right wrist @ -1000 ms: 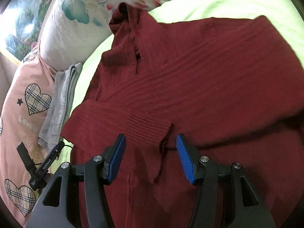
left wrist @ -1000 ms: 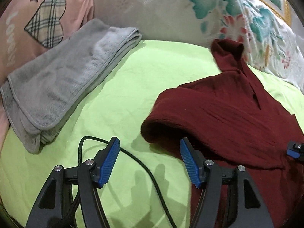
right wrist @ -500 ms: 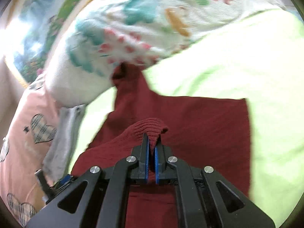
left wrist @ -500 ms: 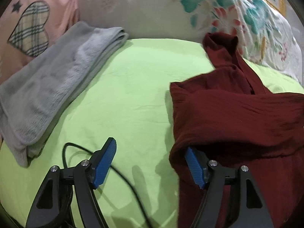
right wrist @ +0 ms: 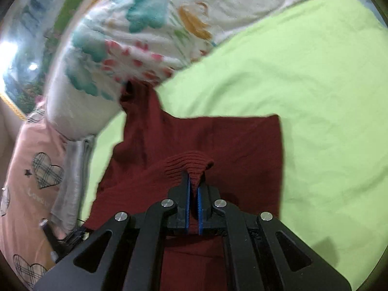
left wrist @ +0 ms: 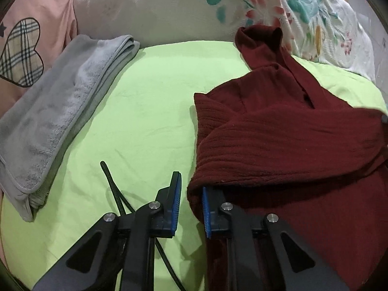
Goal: Fold large clothes
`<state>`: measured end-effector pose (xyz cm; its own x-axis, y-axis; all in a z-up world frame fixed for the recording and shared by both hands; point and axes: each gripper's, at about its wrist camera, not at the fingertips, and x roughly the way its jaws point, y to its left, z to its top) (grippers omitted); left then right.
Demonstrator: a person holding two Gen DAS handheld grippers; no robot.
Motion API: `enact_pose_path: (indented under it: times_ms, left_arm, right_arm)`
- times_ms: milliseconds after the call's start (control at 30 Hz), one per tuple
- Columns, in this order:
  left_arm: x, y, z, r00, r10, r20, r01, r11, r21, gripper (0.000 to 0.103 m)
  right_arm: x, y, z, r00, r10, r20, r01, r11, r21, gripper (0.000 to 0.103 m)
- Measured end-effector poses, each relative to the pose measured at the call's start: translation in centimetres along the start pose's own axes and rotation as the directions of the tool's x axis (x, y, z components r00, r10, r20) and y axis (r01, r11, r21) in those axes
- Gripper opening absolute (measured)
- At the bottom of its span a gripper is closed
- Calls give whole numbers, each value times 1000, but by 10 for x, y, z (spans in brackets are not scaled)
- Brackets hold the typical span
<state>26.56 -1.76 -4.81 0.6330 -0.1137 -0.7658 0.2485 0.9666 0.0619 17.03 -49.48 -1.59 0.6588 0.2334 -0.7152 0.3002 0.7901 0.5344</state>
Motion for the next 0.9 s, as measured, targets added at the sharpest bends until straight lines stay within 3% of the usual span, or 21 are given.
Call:
enact_pose_path:
  times_ms: [100,133,200,267,300,333,400,467,600,667,800,833,867,900]
  left_arm:
    - [3,-1,-3,1000,-6,-14,6,1000,-2,15]
    - [6,-2,-5,1000,-7,-26,7,1000,3,15]
    - [7,-3,-8,1000,-3,-29,4,1000,13,16]
    - [7,-2,-11,999,-12,-30,12,1000,10,16]
    - [7,-2,-12,999,-16,-31,16,1000,2,16]
    - [8,0,-13,999,-25,-31,25,1000,-11,16]
    - [8,3,-14,999,-38,-30,37,999,-35,16]
    - [11,6,-14,998,-46,-32,44,998,-51,16]
    - [13,8,-13,998,-59,-30,57,996,-73,16]
    - [14,9,-13,997,-66,-31,64,995,-82,16]
    - [16,12,-14,995,-90,-30,87,991,-100,13]
    - [17,13,-14,995,-96,-30,93,990,-104,11]
    - [17,13,-14,994,-101,-30,98,990,-105,9]
    - [17,13,-14,994,-104,-28,101,990,-103,8]
  right_arm:
    - [22,-12,-6,990,-92,-106,93,996,8,6]
    - [24,-10,-9,979,-169,-115,169,986,-11,9]
    - [13,4,-11,969,-246,-40,244,969,-32,16]
    - [4,39,-12,993,-121,10,122,990,-75,22]
    - [8,59,-12,999,-45,-6,44,992,-115,27]
    - [16,77,-14,999,16,-41,-22,989,-149,38]
    - [49,127,-22,973,155,-171,-191,958,-214,44]
    - [81,169,-33,936,226,-268,-298,917,-266,44]
    - [173,251,-56,852,239,-466,-416,849,-326,44]
    - [203,269,-62,845,205,-494,-411,839,-356,44]
    - [250,290,-79,786,196,-587,-458,822,-339,43]
    - [257,294,-82,770,206,-604,-479,813,-332,24]
    - [259,293,-82,770,202,-605,-478,811,-338,7]
    - [261,296,-79,793,194,-577,-455,820,-349,7]
